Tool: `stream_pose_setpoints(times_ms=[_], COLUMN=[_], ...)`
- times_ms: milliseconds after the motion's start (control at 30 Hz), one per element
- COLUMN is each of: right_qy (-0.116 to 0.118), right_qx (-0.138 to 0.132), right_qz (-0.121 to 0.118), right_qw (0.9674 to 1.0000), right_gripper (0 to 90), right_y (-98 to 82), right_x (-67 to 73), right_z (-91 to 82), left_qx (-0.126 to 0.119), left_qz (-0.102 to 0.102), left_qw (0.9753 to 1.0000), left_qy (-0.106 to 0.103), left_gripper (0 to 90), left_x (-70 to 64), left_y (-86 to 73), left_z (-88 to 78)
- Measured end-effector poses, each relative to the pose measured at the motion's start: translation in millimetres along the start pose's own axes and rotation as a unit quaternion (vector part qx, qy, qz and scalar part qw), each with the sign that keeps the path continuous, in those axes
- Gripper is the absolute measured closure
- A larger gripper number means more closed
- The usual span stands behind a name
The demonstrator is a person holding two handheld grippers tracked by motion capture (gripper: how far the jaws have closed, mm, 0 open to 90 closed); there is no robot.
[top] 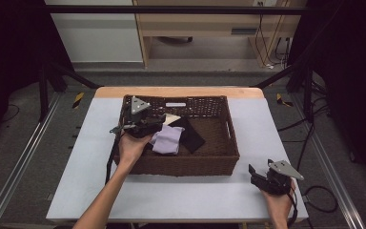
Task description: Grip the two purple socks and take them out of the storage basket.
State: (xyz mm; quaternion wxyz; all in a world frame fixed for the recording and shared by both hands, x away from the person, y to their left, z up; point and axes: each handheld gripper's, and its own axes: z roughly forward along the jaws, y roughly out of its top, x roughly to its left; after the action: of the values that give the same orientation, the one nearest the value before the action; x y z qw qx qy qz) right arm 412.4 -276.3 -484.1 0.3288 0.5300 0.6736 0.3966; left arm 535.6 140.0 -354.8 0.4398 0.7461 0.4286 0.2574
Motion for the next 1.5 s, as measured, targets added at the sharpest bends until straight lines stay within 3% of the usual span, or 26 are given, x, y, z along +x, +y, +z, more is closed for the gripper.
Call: stream_pose_setpoints(times_ms=[200, 367, 567, 600, 700, 733, 767, 800, 833, 867, 900, 933, 1000, 1167, 1333, 1400, 1467, 1500], right_qy=[-0.001, -0.001, -0.002, -0.001, -0.003, -0.004, -0.004, -0.006, -0.005, -0.005, -0.006, -0.006, -0.005, -0.005, -0.004, -0.005, -0.004, -0.004], right_qx=[0.002, 0.001, 0.002, 0.001, 0.0, -0.001, 0.0, 0.002, 0.005, 0.005, 0.006, 0.006, 0.01, 0.011, 0.01, 0.013, 0.014, 0.014], right_qz=[0.003, 0.0, 0.001, 0.002, 0.0, -0.001, -0.007, -0.009, -0.009, -0.009, -0.014, -0.014, -0.014, -0.015, -0.015, -0.016, -0.016, -0.015], right_qw=[1.0, 1.0, 1.0, 1.0, 1.0, 1.0, 1.0, 0.9999, 0.9999, 0.9999, 0.9999, 0.9999, 0.9998, 0.9998, 0.9998, 0.9998, 0.9998, 0.9998], right_gripper=[24.7, 24.6, 24.1, 24.1, 23.6, 23.6, 23.4, 23.3, 23.0, 23.0, 22.9, 22.8, 22.4, 22.4, 22.5, 22.5, 22.5, 22.5], right_y=[0.1, 0.0, -0.1, -0.2, -0.2, -0.3, -0.4, -0.2, -0.2, -0.2, -0.1, -0.1, 0.1, 0.2, 0.2, 0.4, 0.4, 0.5], right_x=[0.3, 0.2, 0.2, 0.1, 0.6, 0.9, 1.7, 2.0, 2.6, 2.6, 2.9, 3.2, 3.3, 3.4, 3.4, 3.3, 3.3, 3.2], right_z=[0.1, 0.2, 0.2, -0.1, -0.2, -0.3, -0.1, 0.3, 0.6, 0.6, 0.9, 1.0, 1.6, 1.9, 1.8, 2.6, 2.7, 2.8], left_qx=[0.035, 0.063, 0.115, 0.127, 0.138, 0.145, 0.163, 0.172, 0.172, 0.181, 0.2, 0.2, 0.22, 0.237, 0.256, 0.265, 0.276, 0.282], left_qz=[-0.006, 0.003, 0.04, 0.048, 0.054, 0.056, 0.064, 0.07, 0.07, 0.077, 0.092, 0.092, 0.103, 0.09, 0.084, 0.082, 0.077, 0.074], left_qw=[0.9993, 0.998, 0.9926, 0.9907, 0.9889, 0.9877, 0.9843, 0.9824, 0.9824, 0.9802, 0.9751, 0.9751, 0.9696, 0.9673, 0.9631, 0.9606, 0.958, 0.9564], left_qy=[0.003, 0.002, 0.009, 0.01, 0.012, 0.015, 0.019, 0.02, 0.02, 0.022, 0.028, 0.028, 0.026, 0.012, -0.008, -0.01, -0.007, -0.009], left_gripper=[38.4, 38.9, 43.9, 44.9, 45.0, 44.7, 43.3, 42.4, 42.3, 42.3, 42.2, 42.2, 42.0, 42.2, 48.0, 56.8, 59.4, 68.5], left_x=[6.6, 5.2, -3.1, -5.2, -6.8, -7.3, -9.5, -11.2, -11.2, -12.9, -16.1, -16.1, -18.7, -18.0, -17.8, -17.4, -16.4, -15.7], left_y=[-5.6, -9.6, -15.5, -16.9, -18.3, -18.9, -20.6, -21.4, -21.4, -22.1, -23.2, -23.2, -24.6, -26.3, -28.1, -28.7, -29.4, -29.7], left_z=[20.9, 32.5, 42.4, 44.5, 46.6, 48.1, 51.7, 53.8, 53.8, 55.8, 59.5, 59.5, 64.2, 68.6, 71.7, 72.9, 74.4, 74.9])
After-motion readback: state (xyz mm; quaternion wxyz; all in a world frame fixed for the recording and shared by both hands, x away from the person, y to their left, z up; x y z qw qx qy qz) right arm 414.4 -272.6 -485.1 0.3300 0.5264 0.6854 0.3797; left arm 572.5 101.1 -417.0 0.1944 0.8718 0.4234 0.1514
